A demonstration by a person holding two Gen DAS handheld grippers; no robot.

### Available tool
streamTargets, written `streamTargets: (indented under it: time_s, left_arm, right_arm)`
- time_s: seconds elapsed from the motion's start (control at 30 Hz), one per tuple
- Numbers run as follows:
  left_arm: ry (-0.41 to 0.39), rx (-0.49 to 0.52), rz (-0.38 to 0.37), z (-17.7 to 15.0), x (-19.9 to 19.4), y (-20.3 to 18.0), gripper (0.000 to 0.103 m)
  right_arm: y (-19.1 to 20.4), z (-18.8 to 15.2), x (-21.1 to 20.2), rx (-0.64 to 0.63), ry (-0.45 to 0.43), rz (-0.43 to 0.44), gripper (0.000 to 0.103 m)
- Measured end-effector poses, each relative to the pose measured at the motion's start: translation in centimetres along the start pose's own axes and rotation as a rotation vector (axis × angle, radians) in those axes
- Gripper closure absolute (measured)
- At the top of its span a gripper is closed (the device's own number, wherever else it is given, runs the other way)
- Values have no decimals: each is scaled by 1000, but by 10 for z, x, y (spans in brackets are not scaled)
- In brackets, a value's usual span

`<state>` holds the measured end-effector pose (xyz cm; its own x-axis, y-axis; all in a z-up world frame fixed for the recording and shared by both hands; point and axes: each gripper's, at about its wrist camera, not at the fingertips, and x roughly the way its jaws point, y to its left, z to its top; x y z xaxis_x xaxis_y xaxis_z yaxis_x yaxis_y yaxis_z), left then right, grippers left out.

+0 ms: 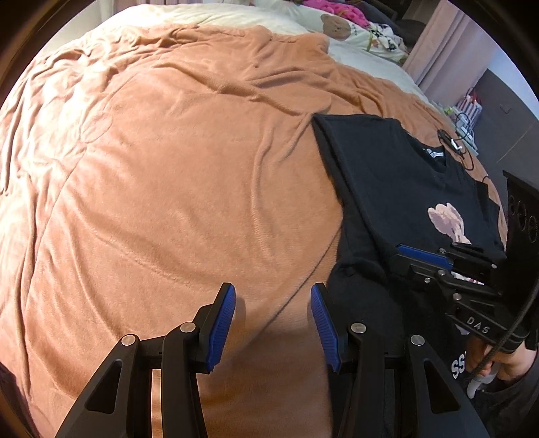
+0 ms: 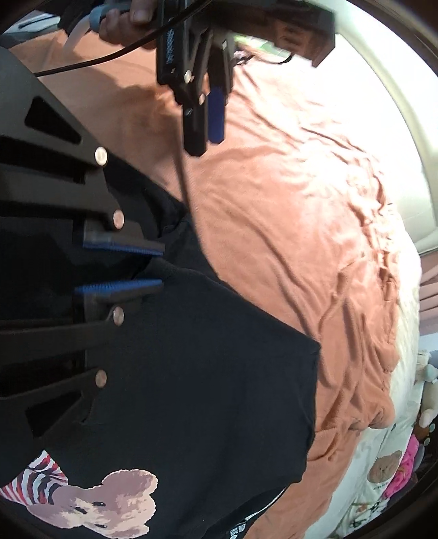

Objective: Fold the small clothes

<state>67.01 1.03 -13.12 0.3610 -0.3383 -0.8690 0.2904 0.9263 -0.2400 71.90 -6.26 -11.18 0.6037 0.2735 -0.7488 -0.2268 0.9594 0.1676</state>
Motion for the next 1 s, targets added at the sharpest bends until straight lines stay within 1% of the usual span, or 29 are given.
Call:
streamTargets:
  time_s: [0.03, 0.07, 0.17, 0.3, 0.53, 0.6, 0.73, 0.8, 0.87, 0.9, 1.0]
  left_arm:
    - [-2, 8, -3, 1, 1, -3, 54]
    - [-3, 13, -3, 2, 2, -6, 54]
    - [1, 9, -14, 7, 8, -14, 54]
    - [7, 14, -24, 14, 18, -28, 54]
    - [18, 19, -19, 28, 36, -45, 54]
    - [30, 19, -2, 29, 42, -47, 54]
    - [64, 15, -3, 27, 54, -47, 54]
    - [67, 22, 0, 26, 56, -47, 64]
    - [72, 16, -29, 26, 58, -46, 89]
    - [70, 7, -36, 27, 57, -44, 92]
    - [68, -2, -21, 29, 54, -41, 93]
  right_arm:
    - [-2, -1, -4, 4, -8, 7, 95]
    - [-4, -2, -8, 5, -16, 12, 99]
    - [-11, -4, -18, -4, -31, -4, 102]
    - [-26, -5, -35, 14, -58, -16, 103]
    - [-71, -8, -68, 83, -105, -77, 103]
    - [-81, -9, -74, 102, -116, -95, 103]
    - [-100, -9, -84, 140, -134, -140, 103]
    - [-109, -10, -86, 166, -138, -167, 103]
    - [-115, -9, -84, 184, -135, -204, 103]
    - [-116, -10, -82, 188, -132, -221, 103]
    - [-122, -8, -76, 219, -114, -293, 102]
